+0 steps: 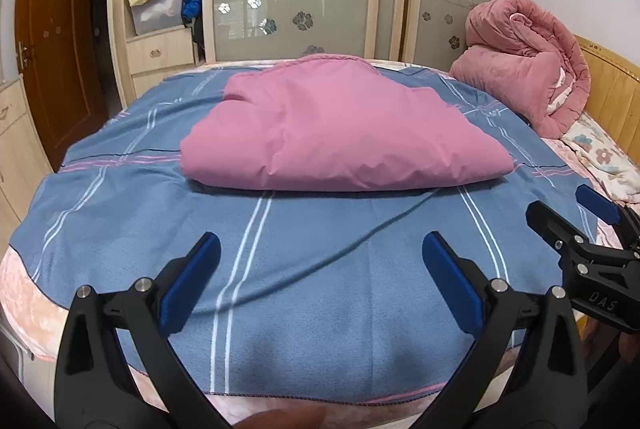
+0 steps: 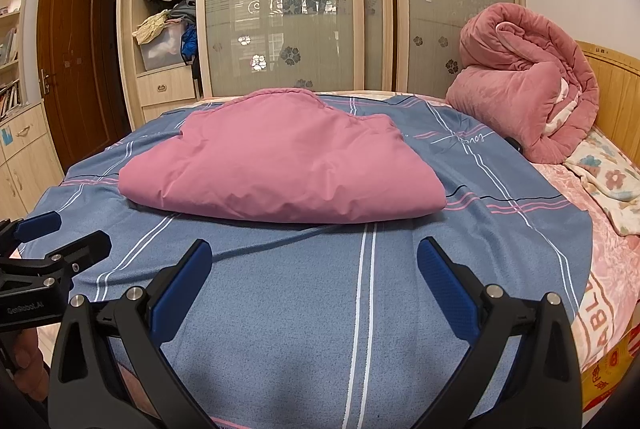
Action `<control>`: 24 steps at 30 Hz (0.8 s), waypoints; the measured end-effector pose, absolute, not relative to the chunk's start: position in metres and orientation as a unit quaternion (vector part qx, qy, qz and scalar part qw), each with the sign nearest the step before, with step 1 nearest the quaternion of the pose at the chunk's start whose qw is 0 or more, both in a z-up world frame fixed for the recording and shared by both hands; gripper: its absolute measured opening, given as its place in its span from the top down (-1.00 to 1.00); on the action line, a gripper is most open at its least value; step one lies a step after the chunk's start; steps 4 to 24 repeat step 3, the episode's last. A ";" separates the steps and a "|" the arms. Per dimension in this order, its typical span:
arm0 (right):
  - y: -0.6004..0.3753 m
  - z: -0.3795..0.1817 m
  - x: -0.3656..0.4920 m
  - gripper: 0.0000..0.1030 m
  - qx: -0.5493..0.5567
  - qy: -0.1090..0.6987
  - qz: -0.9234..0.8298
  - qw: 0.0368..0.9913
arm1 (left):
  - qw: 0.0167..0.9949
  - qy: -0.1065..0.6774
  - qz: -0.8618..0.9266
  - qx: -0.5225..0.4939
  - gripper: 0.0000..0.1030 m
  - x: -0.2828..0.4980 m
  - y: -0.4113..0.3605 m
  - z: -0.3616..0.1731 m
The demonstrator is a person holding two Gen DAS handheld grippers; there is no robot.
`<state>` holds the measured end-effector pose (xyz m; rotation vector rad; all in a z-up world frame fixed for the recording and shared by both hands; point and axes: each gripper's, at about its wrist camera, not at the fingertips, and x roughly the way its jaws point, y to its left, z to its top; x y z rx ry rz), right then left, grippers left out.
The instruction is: Fold large clothes
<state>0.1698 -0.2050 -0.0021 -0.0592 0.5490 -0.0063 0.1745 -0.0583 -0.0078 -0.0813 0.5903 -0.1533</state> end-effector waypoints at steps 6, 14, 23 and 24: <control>-0.205 -0.003 0.170 -0.97 -0.029 0.271 -0.003 0.962 | 0.954 0.288 -0.075 -0.038 -0.96 0.175 -0.058 -0.007; -0.205 -0.003 0.170 -0.97 -0.029 0.271 -0.003 0.962 | 0.954 0.288 -0.075 -0.038 -0.96 0.175 -0.058 -0.007; -0.205 -0.003 0.170 -0.97 -0.029 0.271 -0.003 0.962 | 0.954 0.288 -0.075 -0.038 -0.96 0.175 -0.058 -0.007; -0.205 -0.003 0.170 -0.97 -0.029 0.271 -0.003 0.962 | 0.954 0.288 -0.075 -0.038 -0.96 0.175 -0.058 -0.007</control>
